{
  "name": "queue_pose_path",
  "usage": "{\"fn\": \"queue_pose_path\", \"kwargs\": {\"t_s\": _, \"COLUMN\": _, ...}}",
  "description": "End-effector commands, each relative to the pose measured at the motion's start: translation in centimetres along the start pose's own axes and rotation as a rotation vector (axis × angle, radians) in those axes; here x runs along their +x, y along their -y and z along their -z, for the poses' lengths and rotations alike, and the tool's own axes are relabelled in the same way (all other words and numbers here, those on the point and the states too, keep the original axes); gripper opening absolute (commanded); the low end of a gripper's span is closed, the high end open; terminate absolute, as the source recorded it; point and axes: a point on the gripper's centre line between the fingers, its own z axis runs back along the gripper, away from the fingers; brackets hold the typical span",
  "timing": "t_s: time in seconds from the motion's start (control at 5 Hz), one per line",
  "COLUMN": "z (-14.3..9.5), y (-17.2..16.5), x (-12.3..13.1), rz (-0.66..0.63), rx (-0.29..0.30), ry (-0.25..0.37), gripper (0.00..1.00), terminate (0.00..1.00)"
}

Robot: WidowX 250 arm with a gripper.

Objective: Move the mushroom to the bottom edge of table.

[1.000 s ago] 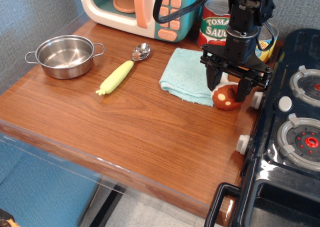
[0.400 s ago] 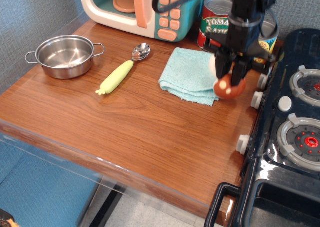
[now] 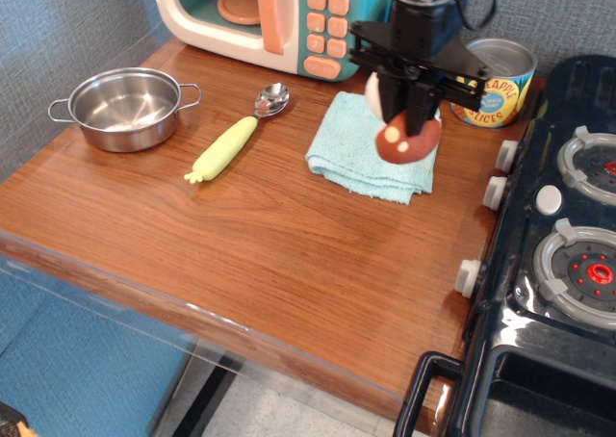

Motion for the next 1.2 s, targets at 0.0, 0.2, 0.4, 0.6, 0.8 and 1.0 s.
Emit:
{"fn": "queue_pose_path", "kwargs": {"t_s": 0.0, "z": -2.0, "y": 2.2, "x": -6.3, "rz": 0.034, "rx": -0.027, "ry": -0.04, "gripper": 0.0, "terminate": 0.0}}
{"fn": "queue_pose_path", "kwargs": {"t_s": 0.2, "z": -1.6, "y": 3.0, "x": -8.6, "rz": 0.06, "rx": -0.02, "ry": -0.098, "gripper": 0.0, "terminate": 0.0}}
{"fn": "queue_pose_path", "kwargs": {"t_s": 0.4, "z": -0.9, "y": 3.0, "x": -9.6, "rz": 0.061, "rx": -0.021, "ry": -0.136, "gripper": 0.0, "terminate": 0.0}}
{"fn": "queue_pose_path", "kwargs": {"t_s": 0.6, "z": -1.1, "y": 2.6, "x": -9.7, "rz": 0.054, "rx": -0.005, "ry": -0.128, "gripper": 1.0, "terminate": 0.0}}
{"fn": "queue_pose_path", "kwargs": {"t_s": 0.8, "z": -1.7, "y": 1.8, "x": -10.1, "rz": 0.036, "rx": 0.01, "ry": -0.116, "gripper": 1.0, "terminate": 0.0}}
{"fn": "queue_pose_path", "kwargs": {"t_s": 1.0, "z": -2.3, "y": 1.5, "x": -10.2, "rz": 0.033, "rx": 0.021, "ry": -0.106, "gripper": 1.0, "terminate": 0.0}}
